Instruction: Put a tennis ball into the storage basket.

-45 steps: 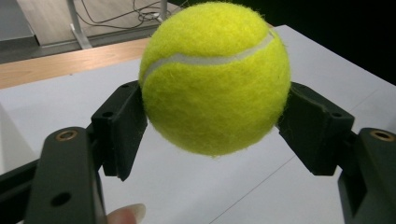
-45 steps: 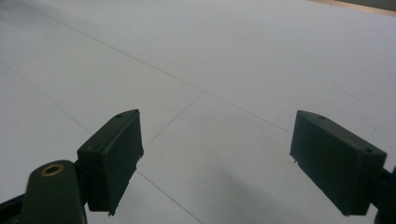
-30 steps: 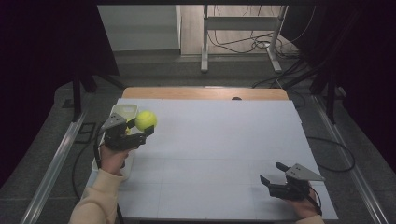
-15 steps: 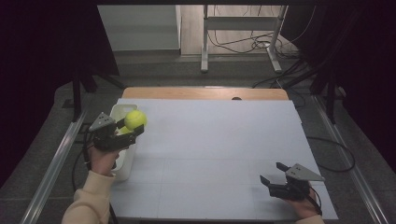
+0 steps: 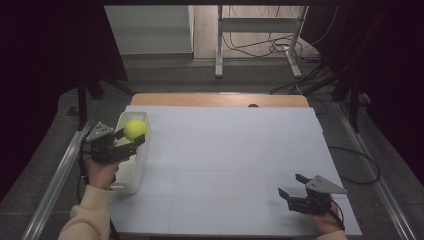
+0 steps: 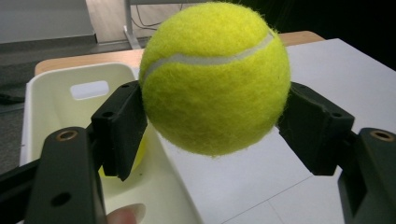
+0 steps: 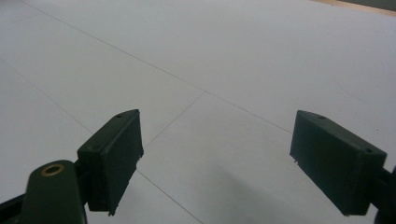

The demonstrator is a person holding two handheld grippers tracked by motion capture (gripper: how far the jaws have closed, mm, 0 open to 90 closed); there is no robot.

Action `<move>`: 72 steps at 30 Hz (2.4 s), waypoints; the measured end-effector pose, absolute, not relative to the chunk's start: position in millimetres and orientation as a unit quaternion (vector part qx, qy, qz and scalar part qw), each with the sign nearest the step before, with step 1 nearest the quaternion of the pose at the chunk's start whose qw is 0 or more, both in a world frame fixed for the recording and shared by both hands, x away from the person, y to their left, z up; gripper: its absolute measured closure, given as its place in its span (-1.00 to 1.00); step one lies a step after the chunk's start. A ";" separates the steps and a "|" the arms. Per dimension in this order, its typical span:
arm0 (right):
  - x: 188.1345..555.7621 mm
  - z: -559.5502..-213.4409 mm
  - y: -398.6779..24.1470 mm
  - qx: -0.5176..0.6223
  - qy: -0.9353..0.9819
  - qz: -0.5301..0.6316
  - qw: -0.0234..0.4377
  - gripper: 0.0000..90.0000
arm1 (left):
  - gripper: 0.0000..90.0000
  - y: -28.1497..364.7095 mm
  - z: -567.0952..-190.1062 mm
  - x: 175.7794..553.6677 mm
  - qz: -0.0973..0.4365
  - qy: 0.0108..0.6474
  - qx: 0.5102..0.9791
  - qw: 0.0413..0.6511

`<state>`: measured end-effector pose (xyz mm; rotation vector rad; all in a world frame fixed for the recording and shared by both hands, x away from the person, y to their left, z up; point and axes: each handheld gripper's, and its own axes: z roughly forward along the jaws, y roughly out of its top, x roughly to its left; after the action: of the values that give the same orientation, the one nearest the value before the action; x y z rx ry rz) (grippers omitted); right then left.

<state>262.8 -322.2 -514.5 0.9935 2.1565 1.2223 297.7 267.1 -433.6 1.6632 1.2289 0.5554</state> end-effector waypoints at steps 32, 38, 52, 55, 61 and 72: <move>263.0 -514.7 -320.7 0.361 0.786 0.445 0.232 -0.62 | -0.41 294.3 -437.8 292.4 0.243 0.534 0.677 0.444; 263.0 -514.7 -320.7 0.360 0.786 0.445 0.232 -0.62 | -0.41 296.8 -441.4 296.7 0.241 0.542 0.680 0.431; 263.3 -515.0 -320.5 0.359 0.787 0.444 0.232 -0.62 | -0.41 297.4 -449.8 309.8 0.221 0.557 0.703 0.384; 263.4 -515.0 -320.5 0.360 0.787 0.444 0.231 -0.62 | -0.41 297.0 -450.7 312.1 0.218 0.559 0.707 0.375; 263.5 -515.1 -320.6 0.359 0.787 0.444 0.231 -0.62 | -0.41 297.3 -452.5 315.7 0.207 0.564 0.717 0.352; 263.9 -515.2 -320.5 0.359 0.788 0.444 0.230 -0.62 | -0.42 300.6 -450.9 312.7 0.198 0.562 0.726 0.343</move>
<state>263.9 -320.5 -515.2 0.9891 2.1671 1.2228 312.7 300.6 -450.9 1.8869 1.4614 0.5134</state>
